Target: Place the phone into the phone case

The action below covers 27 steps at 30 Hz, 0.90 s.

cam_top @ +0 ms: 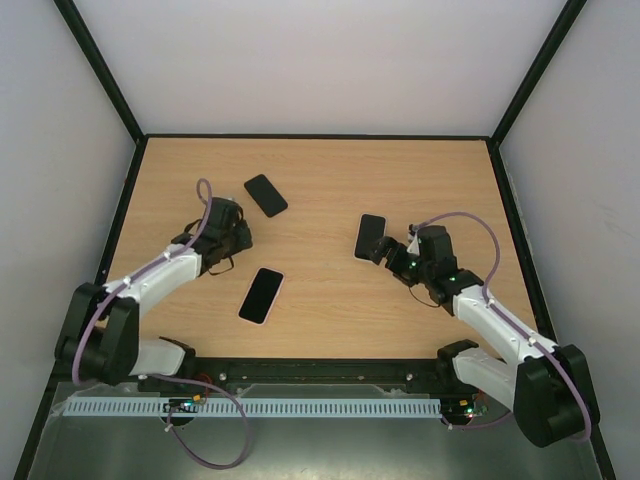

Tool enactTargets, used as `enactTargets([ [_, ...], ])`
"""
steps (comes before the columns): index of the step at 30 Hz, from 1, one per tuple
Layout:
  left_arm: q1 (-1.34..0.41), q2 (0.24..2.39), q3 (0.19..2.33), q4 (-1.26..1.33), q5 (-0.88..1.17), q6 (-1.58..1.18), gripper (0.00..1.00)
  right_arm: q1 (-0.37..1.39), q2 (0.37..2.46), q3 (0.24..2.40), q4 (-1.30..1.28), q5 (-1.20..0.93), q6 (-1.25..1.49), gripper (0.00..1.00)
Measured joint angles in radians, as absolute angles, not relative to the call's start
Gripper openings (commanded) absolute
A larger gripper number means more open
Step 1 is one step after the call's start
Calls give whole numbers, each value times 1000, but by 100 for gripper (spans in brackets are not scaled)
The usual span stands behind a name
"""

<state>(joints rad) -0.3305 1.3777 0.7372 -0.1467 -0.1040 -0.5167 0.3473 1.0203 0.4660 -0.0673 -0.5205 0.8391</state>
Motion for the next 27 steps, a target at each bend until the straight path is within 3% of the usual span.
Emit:
enactTargets([
  [15, -758, 1265, 687, -146, -27, -762, 2, 347, 967, 460, -87, -496, 851, 98],
  [24, -951, 1493, 735, -49, -13, -889, 3, 347, 960, 436, -89, -485, 861, 98],
  [27, -978, 1560, 764, -7, 9, -917, 8, 347, 960, 436, -90, -480, 861, 97],
])
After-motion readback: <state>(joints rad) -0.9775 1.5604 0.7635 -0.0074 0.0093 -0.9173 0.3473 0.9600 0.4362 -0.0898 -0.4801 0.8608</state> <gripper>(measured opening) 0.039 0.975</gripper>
